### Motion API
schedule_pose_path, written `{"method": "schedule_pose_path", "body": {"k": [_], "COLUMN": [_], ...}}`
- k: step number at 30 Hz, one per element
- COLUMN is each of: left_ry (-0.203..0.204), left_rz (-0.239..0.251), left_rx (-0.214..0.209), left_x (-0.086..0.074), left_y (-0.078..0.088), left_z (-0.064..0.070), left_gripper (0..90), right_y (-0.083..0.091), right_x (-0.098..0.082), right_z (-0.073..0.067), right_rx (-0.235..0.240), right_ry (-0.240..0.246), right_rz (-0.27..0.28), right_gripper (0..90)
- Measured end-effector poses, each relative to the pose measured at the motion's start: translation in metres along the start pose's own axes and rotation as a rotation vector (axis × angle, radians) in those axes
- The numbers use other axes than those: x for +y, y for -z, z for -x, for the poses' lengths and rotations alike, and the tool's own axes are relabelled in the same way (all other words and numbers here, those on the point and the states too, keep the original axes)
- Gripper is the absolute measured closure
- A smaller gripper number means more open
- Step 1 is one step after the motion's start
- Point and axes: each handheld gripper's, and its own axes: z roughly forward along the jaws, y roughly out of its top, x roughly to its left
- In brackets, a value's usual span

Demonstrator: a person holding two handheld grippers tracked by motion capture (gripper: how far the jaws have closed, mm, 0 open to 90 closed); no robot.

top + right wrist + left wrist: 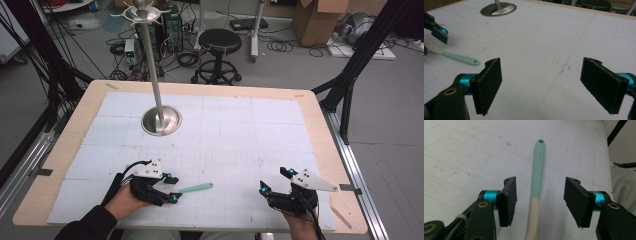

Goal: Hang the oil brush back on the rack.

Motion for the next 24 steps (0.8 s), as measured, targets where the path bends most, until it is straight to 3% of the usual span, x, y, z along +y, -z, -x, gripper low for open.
{"method": "schedule_pose_path", "body": {"k": [7,10,16,21,24], "left_ry": [-0.019,-0.046,-0.07,-0.128,-0.114], "left_rz": [-0.038,-0.055,-0.078,-0.137,-0.148], "left_rx": [0.025,0.046,0.085,0.095,0.098], "left_x": [0.0,0.0,0.003,0.009,0.011], "left_y": [-0.005,-0.008,-0.009,-0.011,-0.012], "left_z": [0.002,0.003,0.006,0.013,0.013], "left_gripper": [53.3,56.5,69.1,79.0,80.0], "right_y": [-0.001,-0.001,-0.002,-0.003,-0.003], "right_x": [0.0,0.0,0.0,0.0,0.0], "right_z": [0.0,0.0,0.0,0.0,0.0], "right_rx": [0.005,0.006,0.006,0.005,0.005], "right_ry": [-0.002,-0.004,0.006,0.003,0.0], "right_rz": [-0.008,-0.008,-0.011,-0.009,-0.008], "right_gripper": [16.0,16.0,16.0,16.0,16.1]}}
